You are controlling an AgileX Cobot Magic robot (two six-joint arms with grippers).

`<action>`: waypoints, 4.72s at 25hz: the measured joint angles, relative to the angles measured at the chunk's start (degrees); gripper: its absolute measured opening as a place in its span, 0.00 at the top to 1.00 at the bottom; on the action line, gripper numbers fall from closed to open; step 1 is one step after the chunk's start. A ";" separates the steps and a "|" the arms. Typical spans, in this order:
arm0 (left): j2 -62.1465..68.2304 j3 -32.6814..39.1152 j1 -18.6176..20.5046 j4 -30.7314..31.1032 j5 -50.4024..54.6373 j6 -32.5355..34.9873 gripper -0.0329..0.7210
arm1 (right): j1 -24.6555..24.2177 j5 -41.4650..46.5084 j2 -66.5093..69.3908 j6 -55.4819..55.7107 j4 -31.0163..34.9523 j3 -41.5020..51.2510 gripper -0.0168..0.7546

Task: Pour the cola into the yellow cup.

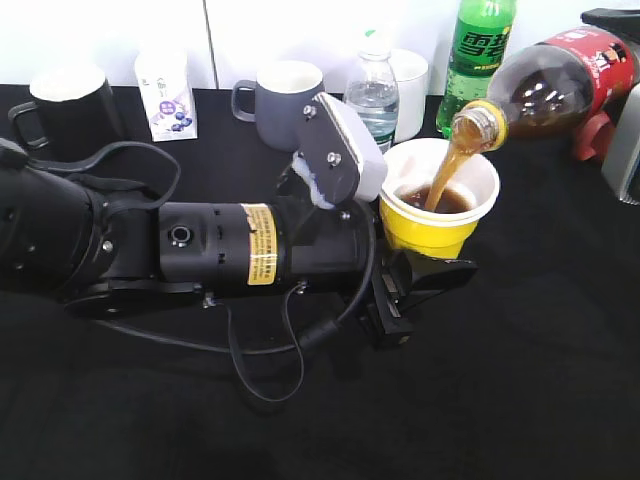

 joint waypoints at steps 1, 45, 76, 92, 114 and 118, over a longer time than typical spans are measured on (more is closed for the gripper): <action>0.00 0.00 0.00 0.00 0.00 0.00 0.37 | 0.00 -0.06 0.00 0.38 0.00 0.00 0.50; 20.16 -8.51 32.92 -13.42 -7.04 8.68 0.37 | 0.00 -2.15 0.00 93.60 -10.36 0.00 0.50; -4.04 12.23 33.08 -10.67 1.91 8.38 0.17 | 0.00 -12.96 37.16 72.36 13.52 -12.21 0.25; -21.81 14.17 27.95 -13.95 32.74 3.18 0.18 | 0.00 12.22 14.32 73.21 16.23 4.68 0.13; -104.67 15.22 20.69 -37.98 110.59 18.40 0.25 | 25.42 115.84 -79.71 69.86 37.35 2.08 0.23; -104.67 16.76 20.62 -39.24 107.94 20.38 0.25 | 25.42 112.58 -80.06 69.74 33.61 3.91 0.23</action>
